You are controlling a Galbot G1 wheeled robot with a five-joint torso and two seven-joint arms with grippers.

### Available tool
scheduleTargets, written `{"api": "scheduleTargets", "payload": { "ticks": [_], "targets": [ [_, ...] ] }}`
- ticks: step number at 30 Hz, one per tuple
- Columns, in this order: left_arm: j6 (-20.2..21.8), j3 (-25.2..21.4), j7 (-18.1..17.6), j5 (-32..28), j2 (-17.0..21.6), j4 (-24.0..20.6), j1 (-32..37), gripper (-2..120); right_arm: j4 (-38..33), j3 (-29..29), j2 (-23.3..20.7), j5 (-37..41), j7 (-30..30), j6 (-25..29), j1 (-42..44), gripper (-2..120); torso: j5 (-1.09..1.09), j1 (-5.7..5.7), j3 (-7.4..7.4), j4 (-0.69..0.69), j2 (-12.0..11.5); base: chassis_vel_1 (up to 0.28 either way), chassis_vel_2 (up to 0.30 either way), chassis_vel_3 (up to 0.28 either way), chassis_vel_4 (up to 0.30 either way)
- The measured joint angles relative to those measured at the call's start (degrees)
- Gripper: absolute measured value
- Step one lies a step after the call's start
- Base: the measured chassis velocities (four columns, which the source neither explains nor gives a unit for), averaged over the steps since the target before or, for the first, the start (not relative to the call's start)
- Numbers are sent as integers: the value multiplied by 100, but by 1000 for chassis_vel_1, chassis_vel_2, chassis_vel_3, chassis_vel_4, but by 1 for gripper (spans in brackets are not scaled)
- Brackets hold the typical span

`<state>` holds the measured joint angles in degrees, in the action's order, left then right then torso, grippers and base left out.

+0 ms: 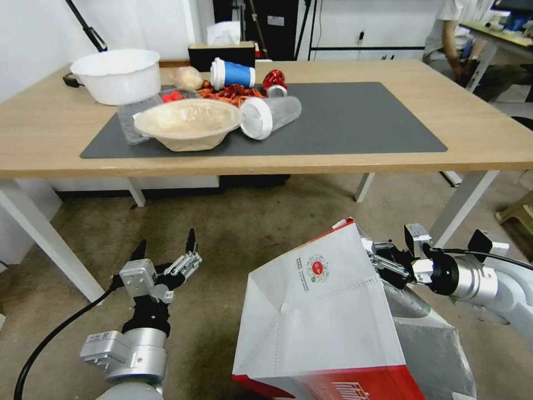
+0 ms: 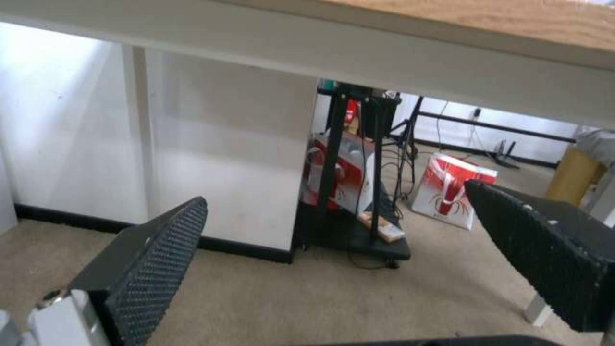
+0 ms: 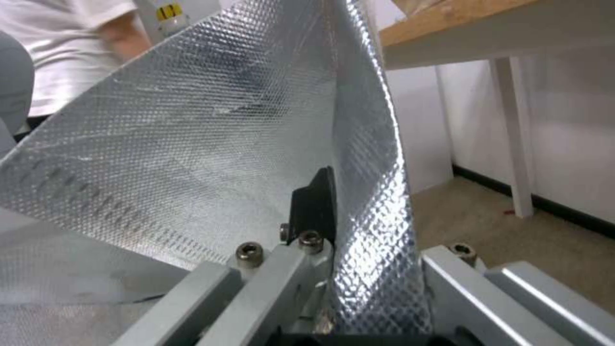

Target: Pick up the food delivery bag from the floor and place it on the table.

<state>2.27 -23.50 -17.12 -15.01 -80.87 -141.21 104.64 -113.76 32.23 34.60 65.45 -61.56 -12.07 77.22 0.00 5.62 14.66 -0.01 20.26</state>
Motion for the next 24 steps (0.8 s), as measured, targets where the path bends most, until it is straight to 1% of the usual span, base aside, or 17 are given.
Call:
{"api": "scheduleTargets", "payload": {
  "ticks": [11,16,20,22,24],
  "targets": [
    [3,1,6,23,-12,-18,12,100,-42,33,-34,14,4,-6,23,0,0,91,174,0,269,0,0,0,0],
    [3,5,11,29,-12,-22,15,100,-45,41,-36,14,6,-6,42,0,0,114,222,0,338,0,0,0,0],
    [5,15,10,29,-20,-22,12,100,-45,44,-35,14,15,-6,66,0,0,158,312,0,473,0,0,0,0],
    [5,15,11,30,-20,-22,12,100,-45,44,-34,14,16,-6,66,0,0,165,326,0,493,0,0,0,0],
    [5,15,11,34,-21,-22,12,100,-45,44,-34,11,19,-6,57,0,0,191,372,0,564,0,0,0,0]
  ]
}}
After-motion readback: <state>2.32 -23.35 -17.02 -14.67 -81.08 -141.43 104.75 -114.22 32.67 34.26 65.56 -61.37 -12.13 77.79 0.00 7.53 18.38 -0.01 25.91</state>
